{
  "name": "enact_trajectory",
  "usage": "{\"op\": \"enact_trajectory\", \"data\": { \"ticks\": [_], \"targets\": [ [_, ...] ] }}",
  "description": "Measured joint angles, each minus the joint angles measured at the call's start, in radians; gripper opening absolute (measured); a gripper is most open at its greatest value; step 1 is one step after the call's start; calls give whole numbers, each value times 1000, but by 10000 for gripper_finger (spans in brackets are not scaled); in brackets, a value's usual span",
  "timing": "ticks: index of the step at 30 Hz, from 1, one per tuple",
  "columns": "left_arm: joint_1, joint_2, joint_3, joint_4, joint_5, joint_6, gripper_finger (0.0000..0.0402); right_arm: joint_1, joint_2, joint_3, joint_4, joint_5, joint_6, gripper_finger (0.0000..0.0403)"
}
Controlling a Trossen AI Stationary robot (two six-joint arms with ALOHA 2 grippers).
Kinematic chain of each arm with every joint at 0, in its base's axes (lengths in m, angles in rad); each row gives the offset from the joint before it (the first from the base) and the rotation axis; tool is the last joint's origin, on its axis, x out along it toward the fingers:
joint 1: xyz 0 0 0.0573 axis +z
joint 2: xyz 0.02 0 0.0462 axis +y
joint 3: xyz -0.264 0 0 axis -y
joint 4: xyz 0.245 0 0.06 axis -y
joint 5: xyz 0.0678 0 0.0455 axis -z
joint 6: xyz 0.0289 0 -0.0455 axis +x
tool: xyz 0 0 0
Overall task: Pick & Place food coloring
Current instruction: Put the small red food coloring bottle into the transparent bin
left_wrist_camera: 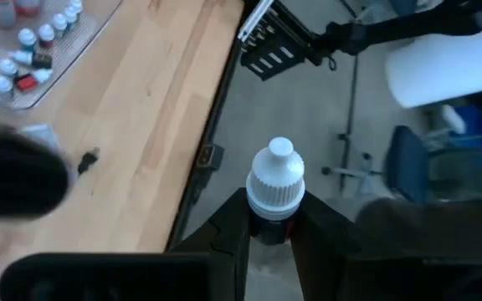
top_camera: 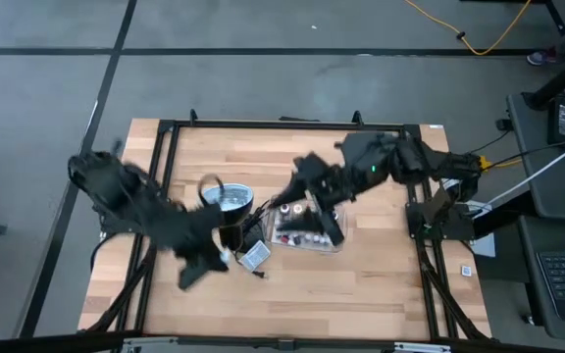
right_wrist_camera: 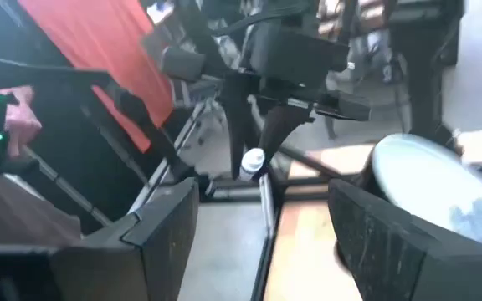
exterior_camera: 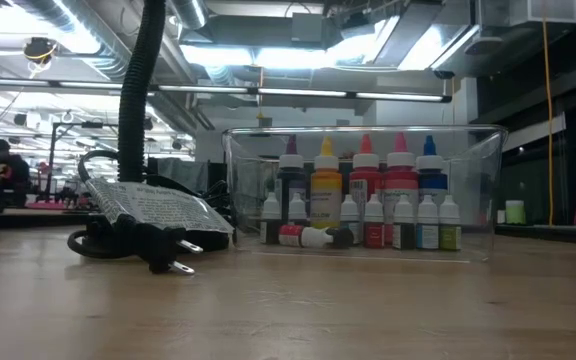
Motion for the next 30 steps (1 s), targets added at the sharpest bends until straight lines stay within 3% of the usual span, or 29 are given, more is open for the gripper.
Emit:
{"op": "enact_trajectory", "data": {
  "ticks": [10,19,23,30],
  "targets": [
    [276,-175,0,-43,269,150,63,-106,2,0,51,16,-26,265],
    [581,-168,1,-93,515,457,63,-229,6,0,104,-8,3,265],
    [681,-124,1,-100,568,591,63,-268,8,0,85,-41,1,265],
    [820,-25,0,-104,569,794,63,-323,11,0,35,-87,-35,265]
  ]
}}
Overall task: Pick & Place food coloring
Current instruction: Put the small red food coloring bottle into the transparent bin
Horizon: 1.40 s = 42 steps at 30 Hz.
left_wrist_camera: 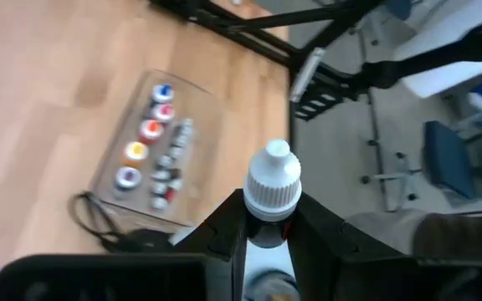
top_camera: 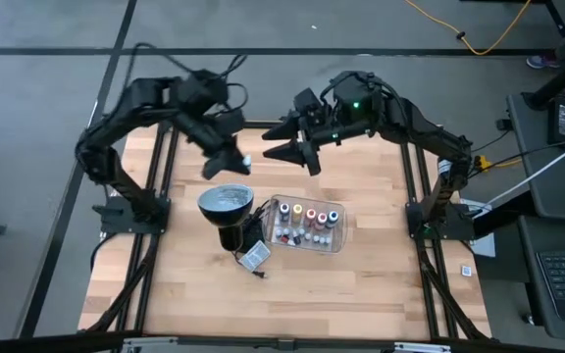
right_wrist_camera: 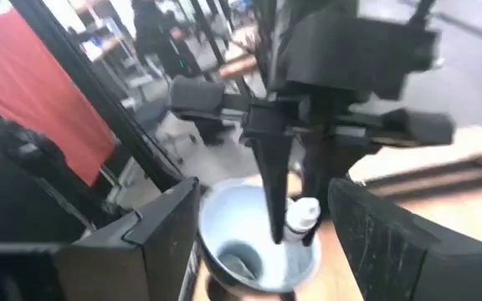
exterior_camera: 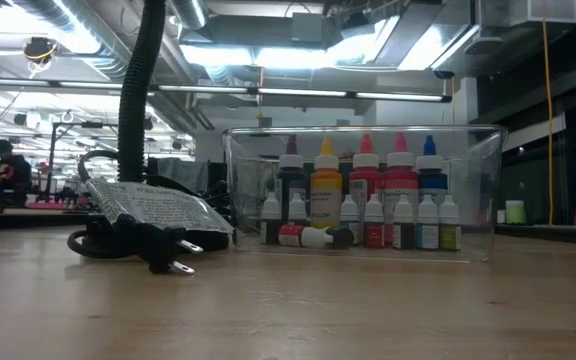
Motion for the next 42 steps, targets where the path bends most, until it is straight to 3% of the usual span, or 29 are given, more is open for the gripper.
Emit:
{"op": "enact_trajectory", "data": {
  "ticks": [9,18,26,37,42],
  "targets": [
    [80,125,0,1,-18,175,63,-119,0,0,-263,-42,-118,265],
    [82,199,0,12,-97,300,63,-190,12,-2,-385,-50,-198,265],
    [83,205,0,20,-194,372,63,-190,41,-66,-379,-63,-247,264],
    [85,205,0,23,-195,390,63,-190,45,-158,-271,-94,-229,263],
    [85,205,0,24,-196,391,63,-186,45,-172,-248,-94,-232,232]
  ]
}}
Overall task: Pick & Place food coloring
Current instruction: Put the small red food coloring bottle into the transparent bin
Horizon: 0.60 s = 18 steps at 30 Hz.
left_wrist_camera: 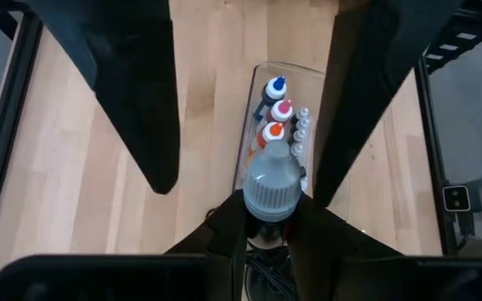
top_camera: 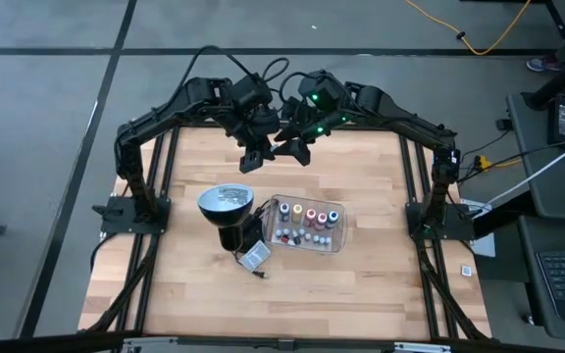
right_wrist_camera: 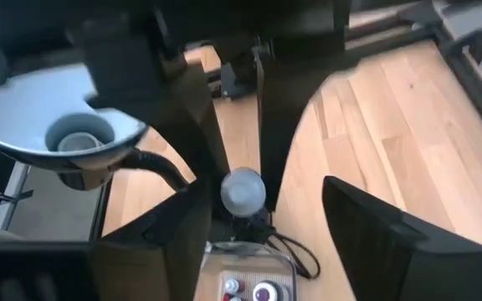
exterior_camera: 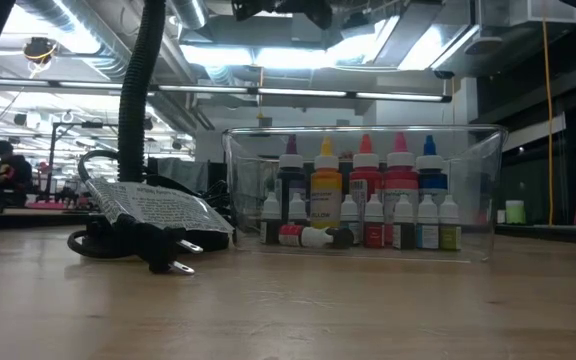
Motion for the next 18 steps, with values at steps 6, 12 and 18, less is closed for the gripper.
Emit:
{"op": "enact_trajectory", "data": {
  "ticks": [6,12,18],
  "targets": [
    [0,0,0,2,-3,-9,63,3,0,0,21,0,1,177],
    [0,0,0,8,-29,-17,63,3,0,0,21,0,5,147],
    [0,0,0,7,-38,-17,63,10,0,0,7,0,4,145]
  ]
}}
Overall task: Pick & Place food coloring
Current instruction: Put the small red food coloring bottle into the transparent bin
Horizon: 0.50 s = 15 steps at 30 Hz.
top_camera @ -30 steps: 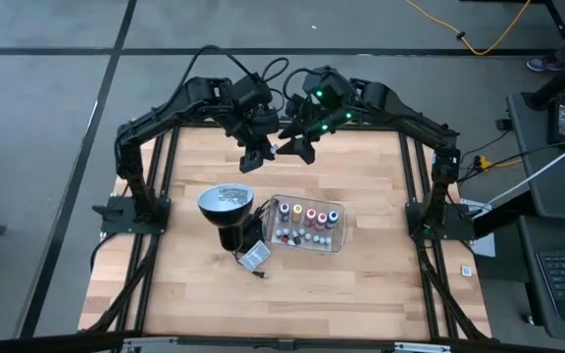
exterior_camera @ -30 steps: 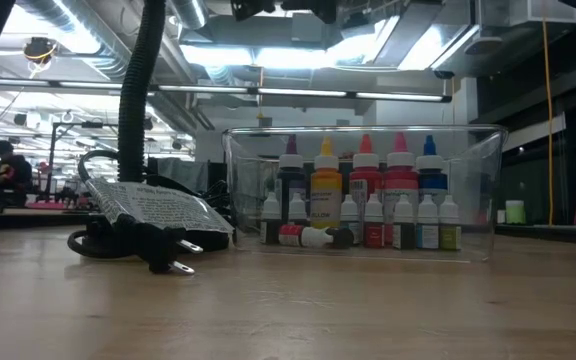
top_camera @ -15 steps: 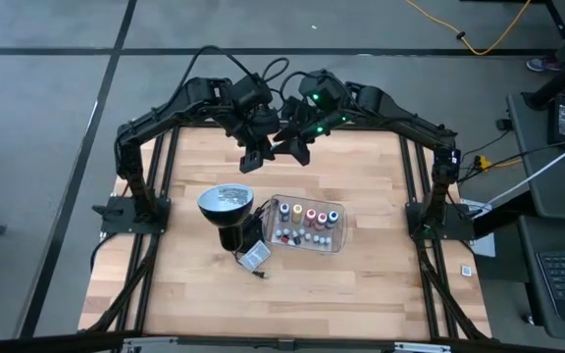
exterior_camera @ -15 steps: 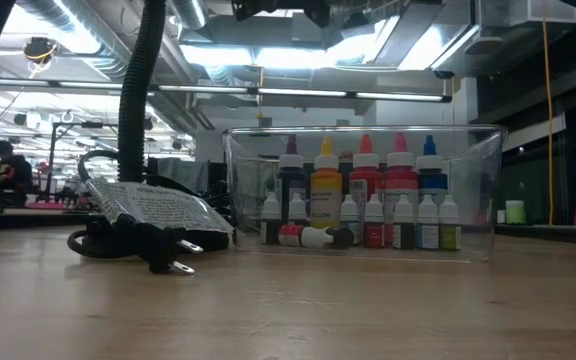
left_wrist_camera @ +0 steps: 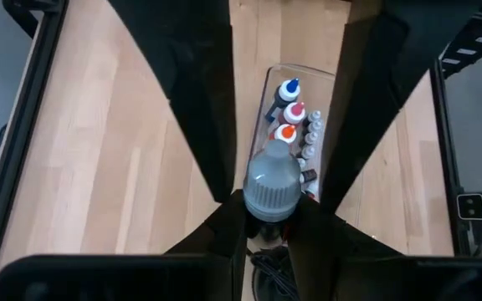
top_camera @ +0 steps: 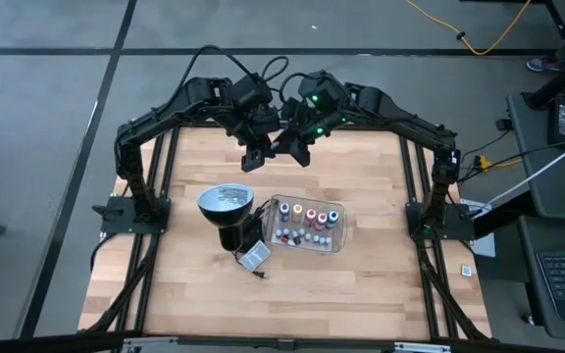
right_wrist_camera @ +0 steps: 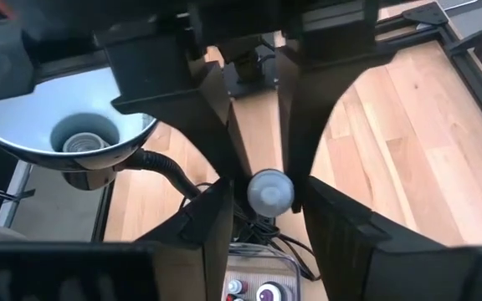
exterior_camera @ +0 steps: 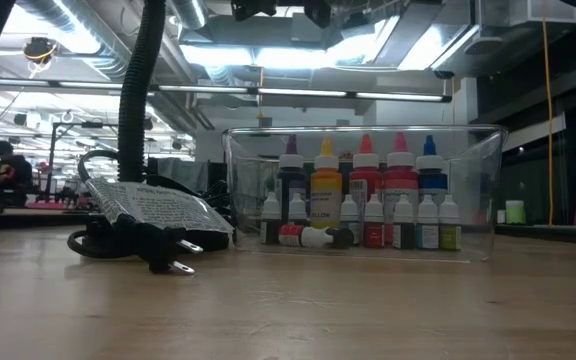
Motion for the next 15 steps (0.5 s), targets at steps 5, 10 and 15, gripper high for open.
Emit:
{"op": "enact_trajectory", "data": {
  "ticks": [5,10,15],
  "targets": [
    [-1,0,0,-1,2,0,63,10,0,0,1,2,-3,140],
    [-1,-1,0,-2,4,0,63,22,0,0,1,30,-25,101],
    [0,-1,0,-8,2,-6,65,27,0,0,1,53,-49,61]
  ]
}}
